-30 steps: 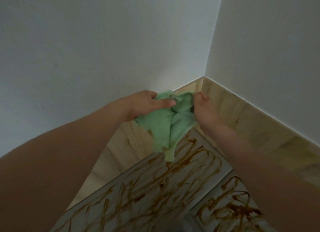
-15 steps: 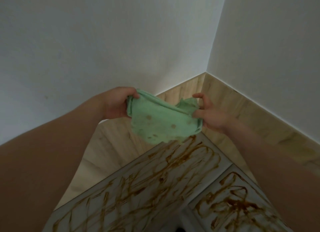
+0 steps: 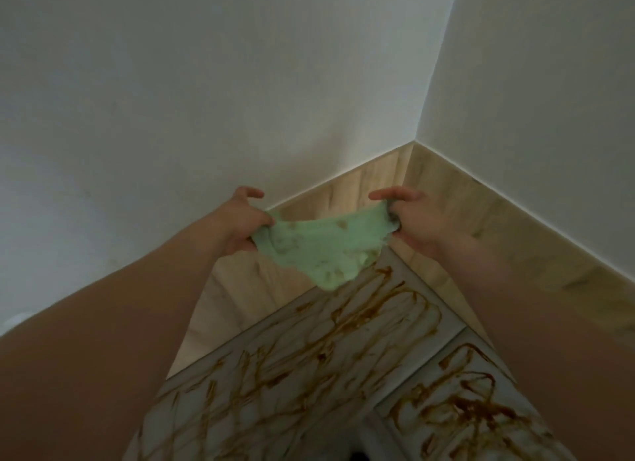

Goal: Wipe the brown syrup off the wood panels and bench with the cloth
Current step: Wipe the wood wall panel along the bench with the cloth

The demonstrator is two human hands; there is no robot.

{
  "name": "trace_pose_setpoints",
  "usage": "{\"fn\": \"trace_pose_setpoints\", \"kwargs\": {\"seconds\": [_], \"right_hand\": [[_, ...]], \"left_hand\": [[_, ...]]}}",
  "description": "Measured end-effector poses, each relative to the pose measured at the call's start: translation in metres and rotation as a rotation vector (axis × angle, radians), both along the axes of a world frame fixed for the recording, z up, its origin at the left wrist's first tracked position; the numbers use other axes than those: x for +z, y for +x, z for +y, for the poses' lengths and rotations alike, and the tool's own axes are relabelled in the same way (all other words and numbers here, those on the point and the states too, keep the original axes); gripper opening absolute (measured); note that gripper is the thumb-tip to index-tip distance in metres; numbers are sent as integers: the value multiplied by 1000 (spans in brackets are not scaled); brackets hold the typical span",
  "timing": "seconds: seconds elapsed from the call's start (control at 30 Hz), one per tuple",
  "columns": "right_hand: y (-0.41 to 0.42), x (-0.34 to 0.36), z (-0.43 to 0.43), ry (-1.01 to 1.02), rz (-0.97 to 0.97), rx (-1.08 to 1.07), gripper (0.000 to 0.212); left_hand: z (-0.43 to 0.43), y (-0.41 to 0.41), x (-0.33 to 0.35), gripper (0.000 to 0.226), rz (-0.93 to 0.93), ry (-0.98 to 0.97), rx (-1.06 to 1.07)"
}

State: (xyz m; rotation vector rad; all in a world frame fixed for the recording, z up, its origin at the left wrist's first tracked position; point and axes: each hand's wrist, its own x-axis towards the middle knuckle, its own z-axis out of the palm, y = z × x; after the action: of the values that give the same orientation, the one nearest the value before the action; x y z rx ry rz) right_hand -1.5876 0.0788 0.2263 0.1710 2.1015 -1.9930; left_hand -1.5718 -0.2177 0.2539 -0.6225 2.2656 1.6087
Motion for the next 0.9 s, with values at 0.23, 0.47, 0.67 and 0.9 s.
{"fn": "trace_pose_setpoints", "kwargs": {"seconds": [0.23,0.47,0.67,0.9], "right_hand": [[-5,4,19,812,206,347,42],[-19,9,46,930,304,327,28],[-37,26,64,854,396,298,17],[-40,17,60,437,142,207,51]], "left_hand": [[11,-12,14,29,148,-310,-433],[8,-36,14,21,345,-875,-625],[6,-50,26,35,257,-296,-444],[23,-46,15,35,101,414,-210]]}}
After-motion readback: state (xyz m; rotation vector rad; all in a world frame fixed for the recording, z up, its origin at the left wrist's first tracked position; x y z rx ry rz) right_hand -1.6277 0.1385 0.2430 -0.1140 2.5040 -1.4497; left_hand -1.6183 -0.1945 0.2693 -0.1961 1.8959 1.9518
